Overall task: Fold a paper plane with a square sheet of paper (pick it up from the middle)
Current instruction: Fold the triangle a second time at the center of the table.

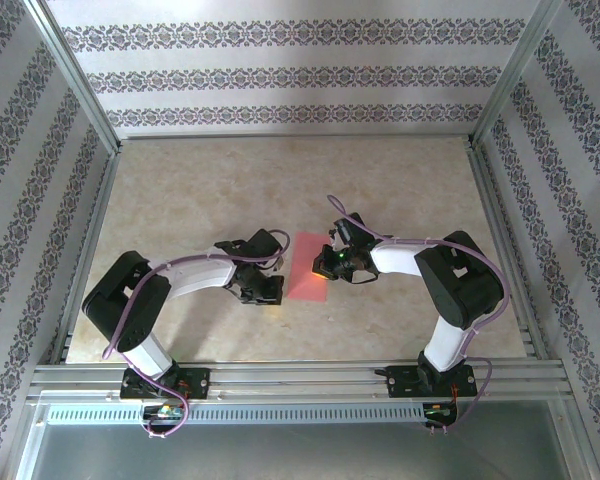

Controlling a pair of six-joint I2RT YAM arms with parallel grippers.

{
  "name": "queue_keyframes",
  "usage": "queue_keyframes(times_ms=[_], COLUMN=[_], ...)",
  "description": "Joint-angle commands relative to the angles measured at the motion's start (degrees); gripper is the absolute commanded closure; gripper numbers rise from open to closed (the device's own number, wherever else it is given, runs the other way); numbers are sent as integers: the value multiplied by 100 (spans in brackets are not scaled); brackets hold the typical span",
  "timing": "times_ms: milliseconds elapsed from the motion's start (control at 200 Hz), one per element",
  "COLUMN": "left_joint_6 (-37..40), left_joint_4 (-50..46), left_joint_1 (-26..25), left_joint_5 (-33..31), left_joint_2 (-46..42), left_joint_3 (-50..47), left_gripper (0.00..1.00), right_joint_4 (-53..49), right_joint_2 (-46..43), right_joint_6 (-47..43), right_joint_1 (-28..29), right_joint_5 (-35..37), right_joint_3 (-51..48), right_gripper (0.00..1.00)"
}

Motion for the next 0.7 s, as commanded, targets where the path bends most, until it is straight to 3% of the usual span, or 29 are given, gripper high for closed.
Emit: queue_keyframes(times_ms=[0, 180, 545, 695], left_joint_6=[-309, -900, -1054, -1074], left_joint_4=[563, 1564, 1088, 869], left_joint_1=[47, 21, 18, 20], left_joint_5=[93, 343, 19, -111], left_joint_2=[-15, 544, 964, 910], left_joint_3=[287, 353, 224, 26], left_gripper=[94, 95, 100, 100], right_joint_4=[-862, -842, -645, -542], right_joint_2=[380, 358, 209, 184], right_joint_6=[-114, -116, -352, -630], right_joint_1=[-122, -113, -138, -404], right_joint_5=[690, 629, 412, 323], right_joint_3=[-196, -166, -61, -40], right_gripper=[96, 96, 95, 95])
